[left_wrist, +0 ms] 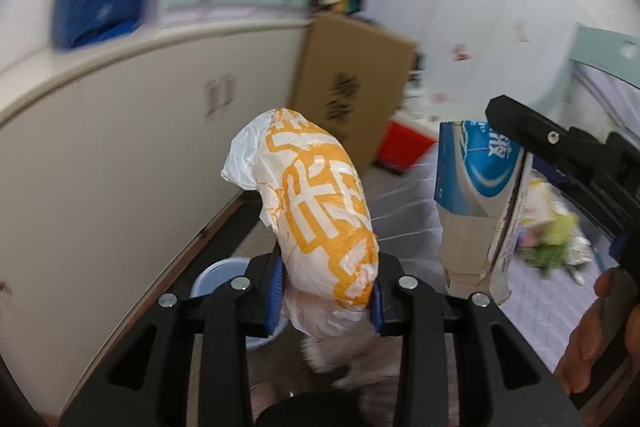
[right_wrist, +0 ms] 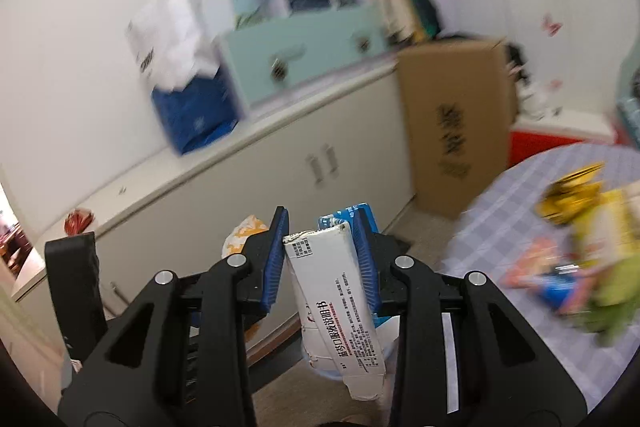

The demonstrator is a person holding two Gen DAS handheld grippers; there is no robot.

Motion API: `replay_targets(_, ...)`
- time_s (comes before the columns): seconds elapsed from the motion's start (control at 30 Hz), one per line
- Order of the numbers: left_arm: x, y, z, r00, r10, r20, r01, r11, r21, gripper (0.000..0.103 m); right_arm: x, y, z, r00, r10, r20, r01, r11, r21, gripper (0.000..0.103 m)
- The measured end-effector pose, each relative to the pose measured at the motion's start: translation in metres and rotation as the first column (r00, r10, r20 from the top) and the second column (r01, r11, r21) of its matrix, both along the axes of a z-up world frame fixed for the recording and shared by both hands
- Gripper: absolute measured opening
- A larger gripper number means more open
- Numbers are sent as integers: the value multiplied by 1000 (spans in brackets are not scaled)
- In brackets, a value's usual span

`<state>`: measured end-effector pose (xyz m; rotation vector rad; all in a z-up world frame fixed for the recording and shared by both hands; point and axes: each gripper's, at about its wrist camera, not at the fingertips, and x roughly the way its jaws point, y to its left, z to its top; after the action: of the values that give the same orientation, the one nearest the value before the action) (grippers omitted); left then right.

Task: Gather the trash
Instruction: 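Carry both items to the blue wastebasket and open both tools to drop them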

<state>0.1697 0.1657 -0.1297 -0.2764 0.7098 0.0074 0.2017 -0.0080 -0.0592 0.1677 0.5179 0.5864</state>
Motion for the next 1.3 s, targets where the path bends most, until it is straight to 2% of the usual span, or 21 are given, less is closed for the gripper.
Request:
replay_targets(0.17,34,60,-59,985,102,-138,-104,995,-9,33,44,78,-65,989,74,-126,-84,994,-74,33)
replay_targets(0.33,71,101,-129,956,127,-265,-136,991,-17,33,87,136,-146,957,110,-267,-150,980,-133,33)
replay_targets(0.37,75,105,-141,953,127,-274,-138,990,-21,33,92,143,-158,951,113,-288,-157,978,-134,33)
replay_targets(0.4,83,113,-160,940,136,-312,-149,989,-18,33,98,150,-172,944,113,-309,-163,976,-143,33)
replay_targets(0.47,93,122,-180,928,140,-346,-155,988,-18,33,110,166,-201,937,112,-331,-179,967,-180,33)
replay_targets(0.6,110,137,-225,898,118,-424,-168,982,-83,33,130,179,-251,908,102,-406,-206,953,-222,34)
replay_targets(0.63,114,138,-233,890,121,-439,-172,982,-77,33,134,180,-261,902,92,-421,-203,953,-227,35)
replay_targets(0.67,115,137,-238,887,123,-445,-173,982,-72,33,138,180,-272,895,81,-439,-200,952,-231,41)
replay_targets(0.7,119,137,-245,881,121,-458,-173,982,-73,33,139,178,-279,892,78,-446,-200,952,-232,41)
replay_targets(0.93,129,131,-274,863,85,-498,-153,983,-98,33,142,170,-304,876,33,-482,-182,947,-265,50)
replay_targets(1.0,128,127,-279,860,69,-506,-139,985,-102,34,140,164,-303,885,6,-465,-159,943,-292,58)
replay_targets(1.17,136,113,-280,852,36,-523,-108,988,-108,35,135,147,-289,917,-65,-393,-80,937,-341,68)
replay_targets(1.3,142,100,-266,862,20,-506,-77,993,-92,37,132,133,-271,935,-118,-334,-6,938,-347,74)
